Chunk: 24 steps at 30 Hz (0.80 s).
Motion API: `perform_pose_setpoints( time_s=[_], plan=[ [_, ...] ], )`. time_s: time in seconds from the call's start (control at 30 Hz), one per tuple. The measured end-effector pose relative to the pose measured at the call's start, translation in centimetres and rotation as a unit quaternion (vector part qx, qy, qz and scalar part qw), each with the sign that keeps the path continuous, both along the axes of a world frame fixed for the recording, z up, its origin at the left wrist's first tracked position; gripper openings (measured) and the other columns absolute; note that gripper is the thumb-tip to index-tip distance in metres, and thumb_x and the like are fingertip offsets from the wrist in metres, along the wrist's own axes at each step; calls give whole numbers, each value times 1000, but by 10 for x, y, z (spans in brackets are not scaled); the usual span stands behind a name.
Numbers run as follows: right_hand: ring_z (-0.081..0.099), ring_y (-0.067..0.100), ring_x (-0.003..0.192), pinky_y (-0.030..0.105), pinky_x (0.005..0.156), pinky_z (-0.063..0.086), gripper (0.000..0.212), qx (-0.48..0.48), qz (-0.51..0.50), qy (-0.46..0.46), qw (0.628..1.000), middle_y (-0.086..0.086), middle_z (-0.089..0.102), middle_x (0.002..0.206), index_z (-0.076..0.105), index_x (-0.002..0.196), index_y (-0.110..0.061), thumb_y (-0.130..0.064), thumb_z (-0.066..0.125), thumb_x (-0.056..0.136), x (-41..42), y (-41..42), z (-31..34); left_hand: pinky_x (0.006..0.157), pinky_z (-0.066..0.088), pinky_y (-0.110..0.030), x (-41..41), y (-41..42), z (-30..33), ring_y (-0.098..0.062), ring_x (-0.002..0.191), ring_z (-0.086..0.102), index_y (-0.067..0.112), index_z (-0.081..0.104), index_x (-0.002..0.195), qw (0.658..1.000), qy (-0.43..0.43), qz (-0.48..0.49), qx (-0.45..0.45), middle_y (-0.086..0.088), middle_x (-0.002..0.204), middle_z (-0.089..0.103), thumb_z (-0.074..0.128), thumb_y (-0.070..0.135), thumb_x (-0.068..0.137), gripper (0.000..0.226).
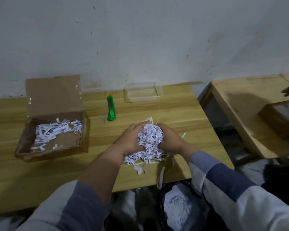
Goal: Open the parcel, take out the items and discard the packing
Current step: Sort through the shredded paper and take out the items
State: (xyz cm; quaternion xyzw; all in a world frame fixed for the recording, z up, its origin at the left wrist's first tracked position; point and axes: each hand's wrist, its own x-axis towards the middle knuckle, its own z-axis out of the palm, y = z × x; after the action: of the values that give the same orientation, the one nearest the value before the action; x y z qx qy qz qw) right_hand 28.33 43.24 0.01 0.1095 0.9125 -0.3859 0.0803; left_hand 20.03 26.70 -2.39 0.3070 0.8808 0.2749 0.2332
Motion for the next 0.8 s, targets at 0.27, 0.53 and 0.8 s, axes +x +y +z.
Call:
perform_pose_setpoints(
  time_s=[0.27,0.53,0.8],
  plan=[
    [30,26,137,40,111,35,88,-89,-46,-20,995,7,26,151,32,144,-30,1,73,72,3,37,25,111,30,-51,11,-7,28,-15,131,35,49,45,121,994,32,83,57,17,140,34,79,47,65,66],
    [46,33,123,39,100,42,34,110,50,71,990,12,41,142,64,111,-20,-12,60,79,18,5,-10,108,30,-41,34,3,6,-15,134,28,35,40,136,984,172,-7,-49,12,143,35,59,49,86,55],
    [61,33,95,28,68,42,35,171,-59,42,983,9,55,113,67,108,-11,2,53,78,27,52,-21,100,36,-38,22,-30,-9,-17,127,41,34,46,128,966,236,37,-100,8,137,42,57,43,89,42]
  ],
)
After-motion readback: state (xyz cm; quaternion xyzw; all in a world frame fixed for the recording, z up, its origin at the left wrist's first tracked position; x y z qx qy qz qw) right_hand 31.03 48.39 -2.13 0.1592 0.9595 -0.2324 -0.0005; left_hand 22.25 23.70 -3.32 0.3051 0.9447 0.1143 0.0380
